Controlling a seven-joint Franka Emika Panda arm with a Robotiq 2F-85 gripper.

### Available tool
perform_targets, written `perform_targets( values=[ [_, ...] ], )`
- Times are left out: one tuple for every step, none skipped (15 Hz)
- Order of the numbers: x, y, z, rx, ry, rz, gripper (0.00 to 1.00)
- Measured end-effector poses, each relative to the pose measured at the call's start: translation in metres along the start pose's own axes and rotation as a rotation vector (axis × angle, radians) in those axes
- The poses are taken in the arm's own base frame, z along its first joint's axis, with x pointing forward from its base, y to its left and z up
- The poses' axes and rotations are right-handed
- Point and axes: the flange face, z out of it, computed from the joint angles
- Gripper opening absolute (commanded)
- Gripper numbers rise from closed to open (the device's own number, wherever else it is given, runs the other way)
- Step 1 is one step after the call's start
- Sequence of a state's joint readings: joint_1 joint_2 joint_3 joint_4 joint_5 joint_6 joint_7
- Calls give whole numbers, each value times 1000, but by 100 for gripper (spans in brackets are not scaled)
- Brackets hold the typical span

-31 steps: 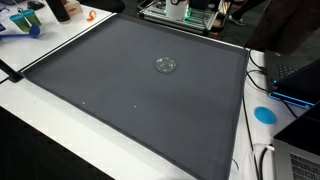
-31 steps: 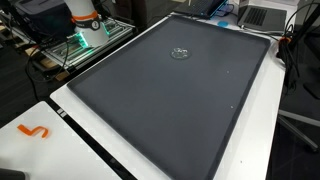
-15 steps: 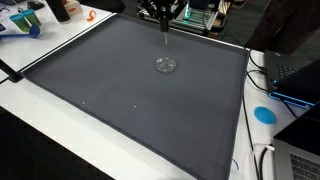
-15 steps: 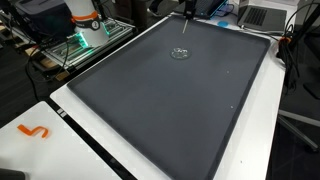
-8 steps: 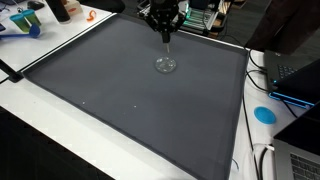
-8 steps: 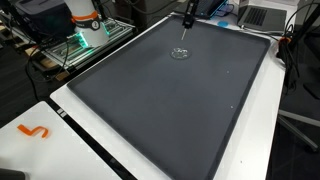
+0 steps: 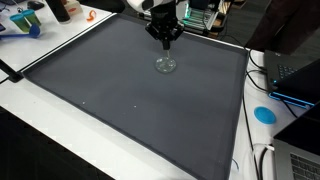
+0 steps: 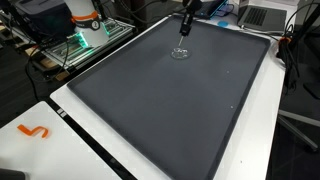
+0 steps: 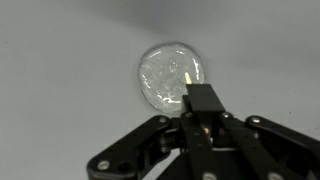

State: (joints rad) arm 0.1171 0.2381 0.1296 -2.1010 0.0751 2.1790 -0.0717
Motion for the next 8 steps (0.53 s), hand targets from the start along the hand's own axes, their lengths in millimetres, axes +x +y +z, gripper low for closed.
perform_targets(
  values=[
    [0, 0, 3, 5, 2, -4, 3],
    [0, 1, 6, 10, 9, -5, 3],
    [1, 1, 9, 13, 17, -8, 3],
    [1, 2, 11, 14, 25, -14, 3],
    [1, 2, 14, 14, 32, -15, 3],
    [1, 3, 16, 14, 34, -15, 3],
    [1, 3, 18, 13, 32, -16, 3],
    [1, 4, 19, 13, 31, -15, 3]
  ],
)
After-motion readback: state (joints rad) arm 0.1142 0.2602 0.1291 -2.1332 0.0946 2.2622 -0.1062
